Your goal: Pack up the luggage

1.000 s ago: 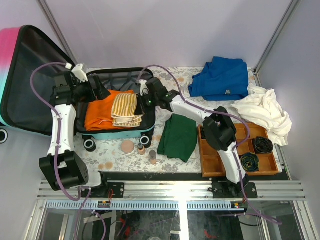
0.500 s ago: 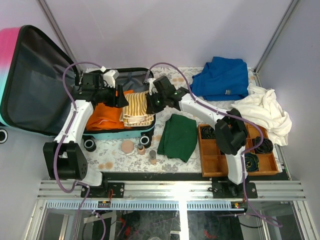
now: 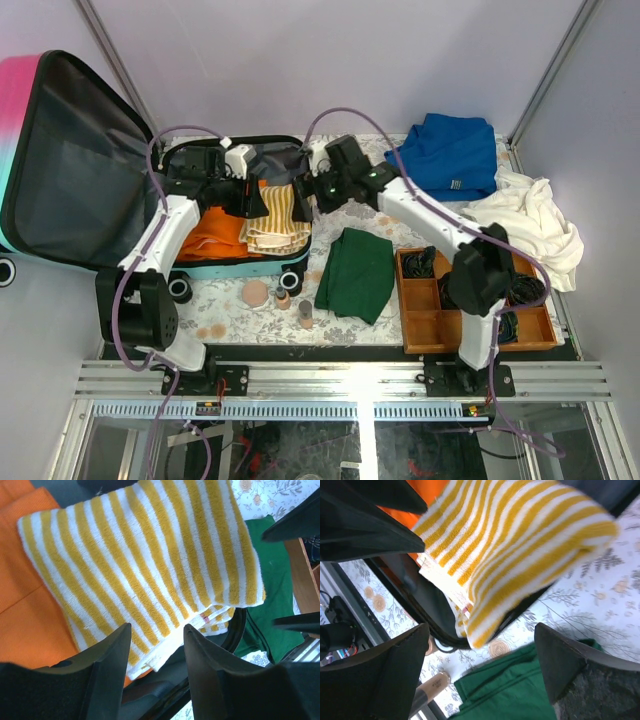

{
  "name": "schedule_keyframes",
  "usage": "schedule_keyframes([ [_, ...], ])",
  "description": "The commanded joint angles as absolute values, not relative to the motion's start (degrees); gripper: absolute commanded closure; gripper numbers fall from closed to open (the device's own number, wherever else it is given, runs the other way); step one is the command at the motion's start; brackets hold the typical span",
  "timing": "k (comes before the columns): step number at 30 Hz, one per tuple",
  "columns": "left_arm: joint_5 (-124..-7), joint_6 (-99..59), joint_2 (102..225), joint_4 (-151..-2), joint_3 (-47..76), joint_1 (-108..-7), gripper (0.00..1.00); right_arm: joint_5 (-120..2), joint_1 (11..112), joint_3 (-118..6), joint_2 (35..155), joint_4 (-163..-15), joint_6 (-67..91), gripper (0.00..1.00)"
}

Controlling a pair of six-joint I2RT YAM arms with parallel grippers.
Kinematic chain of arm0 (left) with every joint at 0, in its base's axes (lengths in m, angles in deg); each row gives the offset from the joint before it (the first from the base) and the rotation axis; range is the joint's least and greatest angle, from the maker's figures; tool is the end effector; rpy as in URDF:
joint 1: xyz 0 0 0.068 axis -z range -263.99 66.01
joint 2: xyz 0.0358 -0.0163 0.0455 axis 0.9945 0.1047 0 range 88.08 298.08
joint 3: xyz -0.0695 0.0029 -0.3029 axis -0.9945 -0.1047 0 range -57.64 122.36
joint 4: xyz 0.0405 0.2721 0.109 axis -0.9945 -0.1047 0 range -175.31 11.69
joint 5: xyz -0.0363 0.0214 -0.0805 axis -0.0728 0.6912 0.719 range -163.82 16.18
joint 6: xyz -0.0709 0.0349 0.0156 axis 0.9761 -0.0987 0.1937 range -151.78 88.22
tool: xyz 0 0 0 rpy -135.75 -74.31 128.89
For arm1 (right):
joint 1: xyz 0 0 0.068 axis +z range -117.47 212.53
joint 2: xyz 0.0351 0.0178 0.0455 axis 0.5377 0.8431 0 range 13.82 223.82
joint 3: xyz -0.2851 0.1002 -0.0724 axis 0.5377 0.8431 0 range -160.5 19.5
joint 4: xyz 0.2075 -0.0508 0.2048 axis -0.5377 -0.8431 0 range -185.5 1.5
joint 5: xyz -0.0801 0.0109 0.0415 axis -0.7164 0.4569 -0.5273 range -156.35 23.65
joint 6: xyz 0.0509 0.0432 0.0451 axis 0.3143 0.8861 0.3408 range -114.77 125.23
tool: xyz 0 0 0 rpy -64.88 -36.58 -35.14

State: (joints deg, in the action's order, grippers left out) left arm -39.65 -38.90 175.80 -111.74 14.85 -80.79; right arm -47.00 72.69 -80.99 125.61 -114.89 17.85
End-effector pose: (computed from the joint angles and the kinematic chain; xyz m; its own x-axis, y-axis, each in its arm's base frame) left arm 0.3794 -0.0603 0.3014 -0.6923 0.1413 -0.7077 0.5062 0.7940 -0.3366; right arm 0.3908 0.3599 0.3132 -0.6328 -0.2642 -0.7279 -0.6872 0.6248 0.3706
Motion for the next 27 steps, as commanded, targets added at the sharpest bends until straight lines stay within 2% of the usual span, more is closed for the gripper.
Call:
schedule_keyframes([
  [1, -37.4, -37.7, 178.1, -107.4, 16.1, -78.4, 0.56, -42.2, 67.3, -78.3, 115.3, -113.9, 15.8, 0.07],
  [7, -38.5, -37.3, 183.8, -106.2, 19.9, -74.7, 0.56, -39.1, 59.8, -70.9, 108.5, -114.0, 15.7, 0.06],
  [14, -46.8, -39.9, 191.0, -105.1, 19.7, -72.5, 0.58, -36.0, 52.3, -66.9, 103.4, -113.9, 17.2, 0.06],
  [22, -61.2, -45.0, 195.9, -104.5, 14.6, -71.9, 0.63, -34.4, 49.0, -67.8, 103.1, -114.7, 17.1, 0.05],
  [27, -63.5, -43.9, 195.8, -108.6, 16.9, -71.9, 0.58, -34.0, 48.7, -67.8, 103.1, -114.9, 17.3, 0.04],
])
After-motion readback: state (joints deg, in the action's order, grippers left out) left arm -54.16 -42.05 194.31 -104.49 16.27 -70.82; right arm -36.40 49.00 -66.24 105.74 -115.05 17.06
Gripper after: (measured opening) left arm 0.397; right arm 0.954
